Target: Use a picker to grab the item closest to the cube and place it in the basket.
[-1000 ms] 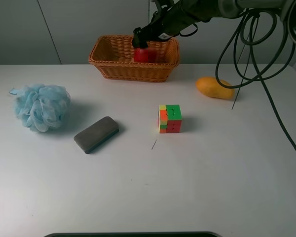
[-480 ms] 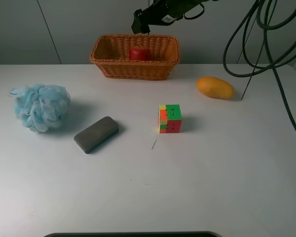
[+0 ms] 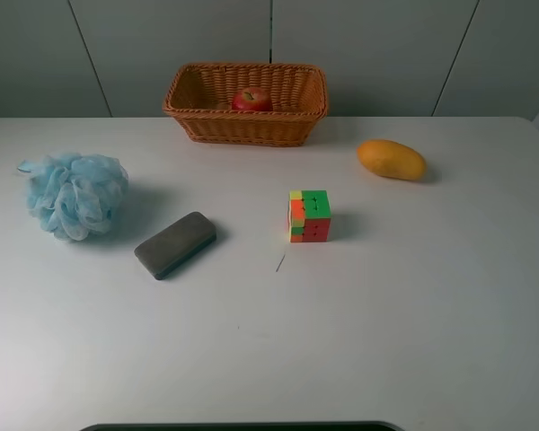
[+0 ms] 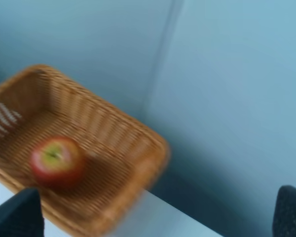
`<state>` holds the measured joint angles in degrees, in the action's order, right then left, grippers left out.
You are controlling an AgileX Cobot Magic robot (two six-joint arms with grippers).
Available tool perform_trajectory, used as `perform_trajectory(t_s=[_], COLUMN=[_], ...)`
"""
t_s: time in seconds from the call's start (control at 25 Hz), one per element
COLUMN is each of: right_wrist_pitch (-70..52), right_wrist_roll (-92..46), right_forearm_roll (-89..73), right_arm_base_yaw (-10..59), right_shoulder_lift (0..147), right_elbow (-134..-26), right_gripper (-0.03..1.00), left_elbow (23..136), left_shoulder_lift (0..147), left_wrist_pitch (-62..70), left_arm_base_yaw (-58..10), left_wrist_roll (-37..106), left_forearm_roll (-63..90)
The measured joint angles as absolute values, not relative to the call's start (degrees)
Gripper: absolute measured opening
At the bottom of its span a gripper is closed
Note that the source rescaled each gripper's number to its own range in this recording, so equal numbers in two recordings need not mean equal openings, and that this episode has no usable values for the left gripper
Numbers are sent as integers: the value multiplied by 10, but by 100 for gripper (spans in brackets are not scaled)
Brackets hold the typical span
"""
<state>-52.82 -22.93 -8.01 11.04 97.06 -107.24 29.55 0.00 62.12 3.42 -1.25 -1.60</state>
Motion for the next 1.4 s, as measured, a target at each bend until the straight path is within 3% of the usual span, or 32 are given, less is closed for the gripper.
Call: perform_trajectory(t_s=[0.2,0.44,0.76,1.12,1.4], right_wrist_pitch=[-663,-687,-638,-577,-568], right_wrist_roll=[-215,-228,-236,-234,-199], right_forearm_roll=[-36,-25,-124,-171,-172], right_arm_base_yaw=[17,-91,-100,-100,-100], right_shoulder_lift=[850,672,412,216,134], right_elbow=[-1070,-971,-737,-450,-345], right_gripper=[100,100,100,100,100], left_elbow=[295,295,295,295,295], left_shoulder_lift=[0,0,0,0,0], left_wrist_pitch=[621,621,621,621,621], left_arm_base_yaw=[34,34,34,34,34], left_wrist_roll=[-12,-12,-12,-9,-9], left_forearm_roll=[-16,-16,-16,-16,-16])
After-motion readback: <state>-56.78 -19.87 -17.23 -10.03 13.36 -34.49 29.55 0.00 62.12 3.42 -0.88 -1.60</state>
